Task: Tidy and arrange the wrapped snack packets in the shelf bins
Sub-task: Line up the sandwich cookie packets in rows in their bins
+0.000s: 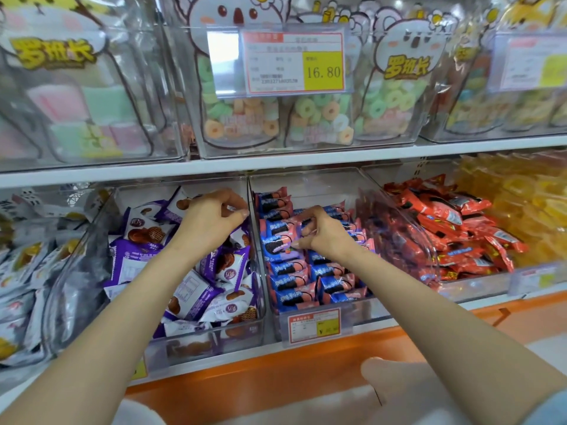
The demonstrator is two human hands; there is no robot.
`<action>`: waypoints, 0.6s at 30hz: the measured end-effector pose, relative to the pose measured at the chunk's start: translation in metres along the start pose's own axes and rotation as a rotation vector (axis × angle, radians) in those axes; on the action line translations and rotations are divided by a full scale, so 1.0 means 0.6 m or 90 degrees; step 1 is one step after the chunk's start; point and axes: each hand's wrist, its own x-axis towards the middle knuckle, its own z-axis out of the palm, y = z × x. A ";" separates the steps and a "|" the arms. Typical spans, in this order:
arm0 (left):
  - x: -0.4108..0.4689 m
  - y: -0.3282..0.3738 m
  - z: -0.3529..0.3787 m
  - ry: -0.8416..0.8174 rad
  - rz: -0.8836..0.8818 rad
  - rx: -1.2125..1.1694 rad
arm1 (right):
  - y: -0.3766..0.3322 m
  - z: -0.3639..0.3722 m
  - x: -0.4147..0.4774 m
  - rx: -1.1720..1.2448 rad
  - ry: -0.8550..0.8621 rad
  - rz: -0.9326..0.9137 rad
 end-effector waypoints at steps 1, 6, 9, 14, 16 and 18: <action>0.001 0.000 0.001 -0.001 0.002 0.001 | -0.001 -0.013 -0.006 -0.006 0.019 -0.015; 0.004 0.006 0.014 -0.010 0.015 -0.002 | 0.005 -0.111 -0.056 0.023 0.164 -0.091; 0.001 0.019 0.027 -0.030 0.050 -0.023 | 0.032 -0.165 -0.097 0.048 0.217 -0.122; -0.003 0.040 0.054 -0.054 0.101 -0.027 | 0.073 -0.201 -0.143 0.038 0.229 -0.108; -0.005 0.045 0.068 -0.075 0.134 -0.019 | 0.081 -0.203 -0.151 0.026 0.223 -0.111; -0.010 0.053 0.084 -0.115 0.161 -0.016 | 0.085 -0.203 -0.156 0.012 0.224 -0.110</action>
